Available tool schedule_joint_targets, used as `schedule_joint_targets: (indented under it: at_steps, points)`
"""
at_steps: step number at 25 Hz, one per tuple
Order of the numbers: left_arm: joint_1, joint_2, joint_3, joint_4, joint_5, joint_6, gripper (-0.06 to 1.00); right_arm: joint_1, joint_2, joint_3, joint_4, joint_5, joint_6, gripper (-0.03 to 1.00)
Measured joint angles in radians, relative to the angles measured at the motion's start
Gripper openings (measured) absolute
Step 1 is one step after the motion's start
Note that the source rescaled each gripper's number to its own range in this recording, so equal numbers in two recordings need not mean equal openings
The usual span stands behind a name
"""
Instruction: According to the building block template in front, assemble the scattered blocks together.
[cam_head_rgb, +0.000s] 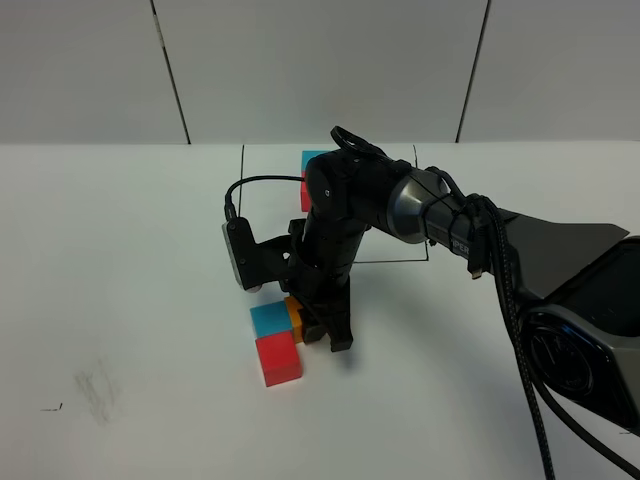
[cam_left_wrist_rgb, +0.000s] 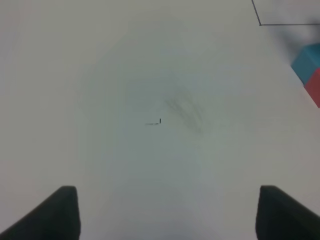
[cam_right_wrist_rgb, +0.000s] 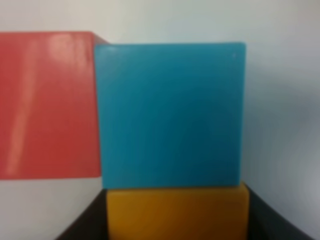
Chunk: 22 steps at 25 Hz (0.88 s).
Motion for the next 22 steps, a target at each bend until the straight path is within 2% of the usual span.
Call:
schedule_joint_targets:
  at_steps: [22]
  points:
    - [0.0, 0.0, 0.0, 0.0, 0.0, 0.0, 0.58, 0.0, 0.015, -0.013, 0.012, 0.04, 0.001, 0.0]
